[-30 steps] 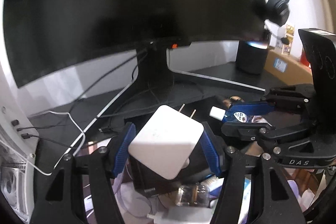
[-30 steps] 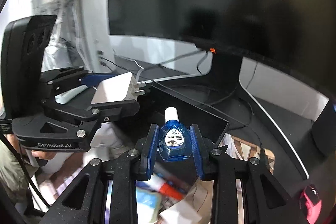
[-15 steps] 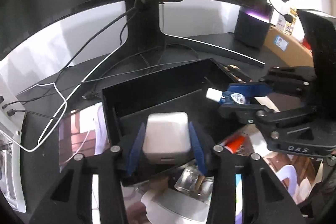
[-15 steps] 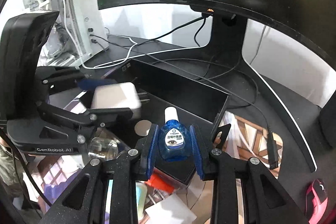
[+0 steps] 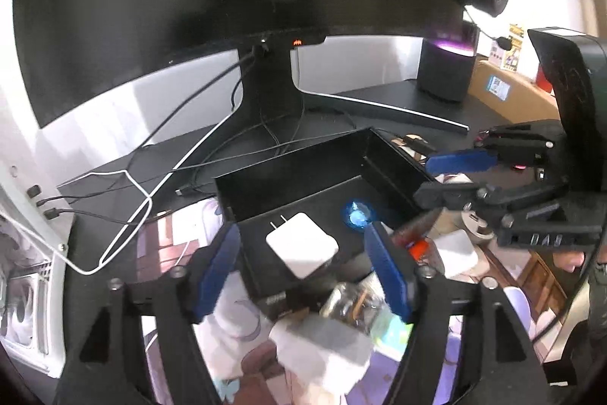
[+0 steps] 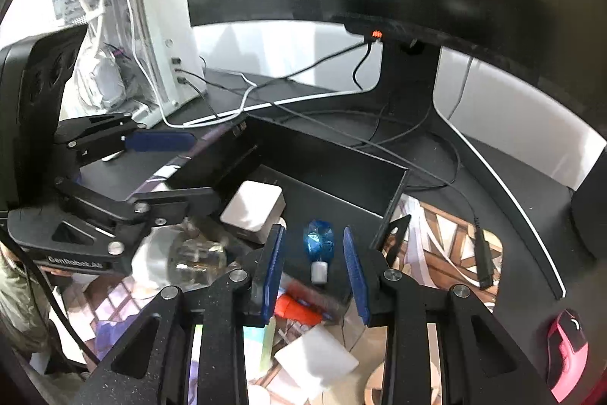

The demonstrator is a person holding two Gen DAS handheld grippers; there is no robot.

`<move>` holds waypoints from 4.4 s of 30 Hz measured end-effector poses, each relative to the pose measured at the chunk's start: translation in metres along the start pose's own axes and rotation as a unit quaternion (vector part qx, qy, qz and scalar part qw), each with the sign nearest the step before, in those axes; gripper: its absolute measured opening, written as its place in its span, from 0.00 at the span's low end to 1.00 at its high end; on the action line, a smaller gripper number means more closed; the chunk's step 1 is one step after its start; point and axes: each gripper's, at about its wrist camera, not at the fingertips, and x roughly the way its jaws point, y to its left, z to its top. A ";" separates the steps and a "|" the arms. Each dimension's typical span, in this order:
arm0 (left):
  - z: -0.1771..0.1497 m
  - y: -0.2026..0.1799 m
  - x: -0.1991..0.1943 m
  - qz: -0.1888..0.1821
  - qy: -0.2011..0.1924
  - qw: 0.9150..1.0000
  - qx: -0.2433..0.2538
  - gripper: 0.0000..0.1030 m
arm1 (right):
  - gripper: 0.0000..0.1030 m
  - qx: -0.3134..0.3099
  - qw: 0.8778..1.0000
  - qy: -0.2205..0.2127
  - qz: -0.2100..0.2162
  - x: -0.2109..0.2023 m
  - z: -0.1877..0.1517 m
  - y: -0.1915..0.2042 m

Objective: Organize rigid objects
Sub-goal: 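Release bottle into box with right tool while left tool releases charger there, then grasp white cylindrical jar with left tool while right tool grasps white cube charger, then carry the jar with left tool while right tool carries cube charger to the box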

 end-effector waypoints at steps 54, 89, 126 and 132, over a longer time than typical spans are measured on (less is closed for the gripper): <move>-0.080 -0.012 -0.003 -0.047 0.081 0.996 0.000 0.66 | 0.44 -0.009 0.993 0.102 0.057 0.009 -0.084 -0.002; -0.080 -0.024 -0.014 -0.014 0.061 0.998 0.017 0.66 | 0.41 0.000 0.997 0.076 0.029 0.000 -0.081 0.001; -0.023 -0.007 -0.093 0.002 -0.076 0.997 -0.011 0.66 | 0.41 -0.023 0.998 -0.047 0.038 -0.078 -0.024 0.029; -0.004 0.003 -0.096 -0.018 -0.095 0.995 -0.033 0.66 | 0.41 -0.021 0.996 -0.071 0.048 -0.081 -0.007 0.035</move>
